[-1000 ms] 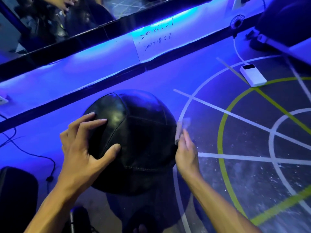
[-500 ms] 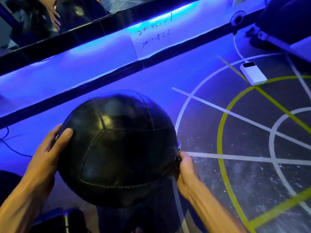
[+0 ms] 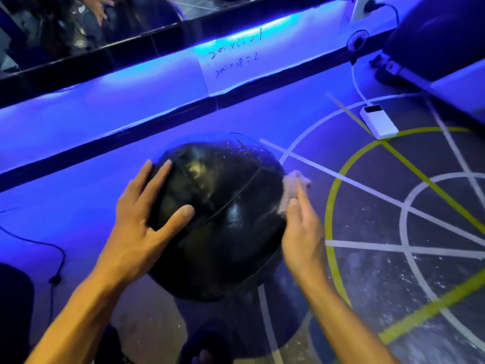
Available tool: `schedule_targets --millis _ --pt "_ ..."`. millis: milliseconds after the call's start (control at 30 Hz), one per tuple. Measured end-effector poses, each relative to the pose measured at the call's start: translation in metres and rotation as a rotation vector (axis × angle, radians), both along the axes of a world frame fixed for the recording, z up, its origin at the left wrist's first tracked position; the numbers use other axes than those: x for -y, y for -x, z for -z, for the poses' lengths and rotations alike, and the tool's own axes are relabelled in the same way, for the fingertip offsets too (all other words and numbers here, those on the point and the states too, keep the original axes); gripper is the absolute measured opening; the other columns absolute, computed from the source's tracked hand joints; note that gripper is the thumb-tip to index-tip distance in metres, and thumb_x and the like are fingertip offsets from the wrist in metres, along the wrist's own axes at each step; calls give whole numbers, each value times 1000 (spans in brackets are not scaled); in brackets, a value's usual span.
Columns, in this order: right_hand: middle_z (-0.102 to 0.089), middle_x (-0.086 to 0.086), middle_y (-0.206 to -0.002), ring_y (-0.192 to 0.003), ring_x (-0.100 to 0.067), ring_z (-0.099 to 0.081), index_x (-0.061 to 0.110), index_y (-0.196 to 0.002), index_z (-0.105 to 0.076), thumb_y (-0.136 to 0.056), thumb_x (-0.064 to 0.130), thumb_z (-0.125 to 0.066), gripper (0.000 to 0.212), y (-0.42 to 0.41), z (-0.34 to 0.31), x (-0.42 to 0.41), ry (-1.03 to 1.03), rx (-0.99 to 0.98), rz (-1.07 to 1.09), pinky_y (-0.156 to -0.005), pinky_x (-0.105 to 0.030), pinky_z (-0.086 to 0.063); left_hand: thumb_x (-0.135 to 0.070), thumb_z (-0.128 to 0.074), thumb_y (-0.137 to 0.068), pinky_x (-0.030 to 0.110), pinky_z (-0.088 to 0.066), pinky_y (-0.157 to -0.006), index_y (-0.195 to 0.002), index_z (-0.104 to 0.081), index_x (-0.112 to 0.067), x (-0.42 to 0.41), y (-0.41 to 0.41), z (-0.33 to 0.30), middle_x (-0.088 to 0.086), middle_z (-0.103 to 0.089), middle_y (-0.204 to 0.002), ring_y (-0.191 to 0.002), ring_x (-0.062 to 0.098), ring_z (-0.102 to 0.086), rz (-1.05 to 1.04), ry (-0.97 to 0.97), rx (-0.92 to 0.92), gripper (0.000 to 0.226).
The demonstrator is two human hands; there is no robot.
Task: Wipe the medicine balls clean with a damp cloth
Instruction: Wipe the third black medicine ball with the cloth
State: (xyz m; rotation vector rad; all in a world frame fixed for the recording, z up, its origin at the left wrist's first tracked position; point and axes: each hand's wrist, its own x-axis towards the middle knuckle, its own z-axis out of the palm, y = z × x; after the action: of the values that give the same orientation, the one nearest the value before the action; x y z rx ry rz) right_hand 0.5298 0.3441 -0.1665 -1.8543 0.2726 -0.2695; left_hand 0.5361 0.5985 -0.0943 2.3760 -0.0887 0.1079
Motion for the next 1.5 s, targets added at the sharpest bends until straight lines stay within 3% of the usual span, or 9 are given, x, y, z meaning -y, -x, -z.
schedule_targets --millis 167,367,533,633,800,900,1167,1400,1500 --pt "-26 -2 -167 -156 -22 -19 11 -157 -34 -106 18 -37 52 38 5 -38 465 439 -253 -126 -43 -19 -80 -60 -74 35 -21 -124 -144 -37 -64 -15 -2 6 -16 -27 -165 -152 -2 -22 -27 53 17 75" --pt "-45 4 -158 -147 -19 -38 34 -154 -41 -111 42 -26 46 -8 24 -5 -175 -290 47 -114 -30 -32 -84 -62 -74 45 -23 -125 -139 -38 -69 -23 -2 11 -14 -31 -163 -152 1 -25 -36 114 30 71" --pt "-25 10 -167 -154 -4 -21 26 -161 -27 -108 31 -32 54 33 9 -23 62 76 -197 -118 -11 -18 -76 -61 -79 42 -27 -125 -138 -39 -66 -30 -14 13 -14 -38 -158 -149 3 -32 -57 144 26 63" --pt "-50 -2 -155 -139 -24 -48 27 -156 -39 -106 36 -35 51 22 34 -2 74 -113 -143 -103 -27 -37 -72 -62 -79 29 -31 -119 -144 -42 -52 -30 -27 9 -18 -42 -150 -139 -3 -40 -104 163 -3 71" --pt "-50 15 -149 -139 -10 -45 32 -154 -42 -109 46 -31 48 -13 30 -16 -240 -259 -9 -113 -30 -35 -86 -65 -69 40 -39 -119 -147 -48 -45 -20 -78 0 -18 -53 -146 -133 4 -52 -143 178 -82 90" --pt "-58 5 -135 -128 -18 -55 25 -147 -47 -110 33 -36 39 14 21 -40 -238 -303 33 -97 -30 -39 -82 -66 -69 40 -43 -116 -145 -52 -42 -12 -107 -10 -17 -59 -138 -125 5 -58 -136 184 -146 87" --pt "-12 1 -171 -157 -16 -9 22 -163 -18 -103 39 -30 63 -16 -13 -42 74 -7 -77 -128 -34 -11 -89 -64 -66 40 -39 -118 -146 -50 -45 3 -145 -13 -14 -55 -148 -133 13 -54 -191 125 -198 93" --pt "-38 -17 -161 -154 -38 -22 7 -154 -41 -103 22 -46 54 31 29 -59 894 466 -549 -127 -48 -16 -91 -65 -61 40 -38 -119 -149 -49 -42 -2 -154 -14 -13 -51 -153 -137 13 -52 -213 162 -230 102" --pt "-58 -13 -140 -147 -34 -35 12 -132 -59 -95 16 -51 38 21 46 -30 983 515 -587 -124 -50 -24 -87 -66 -64 40 -38 -119 -149 -49 -42 -4 -157 -11 -14 -51 -153 -137 13 -52 -195 177 -235 98"
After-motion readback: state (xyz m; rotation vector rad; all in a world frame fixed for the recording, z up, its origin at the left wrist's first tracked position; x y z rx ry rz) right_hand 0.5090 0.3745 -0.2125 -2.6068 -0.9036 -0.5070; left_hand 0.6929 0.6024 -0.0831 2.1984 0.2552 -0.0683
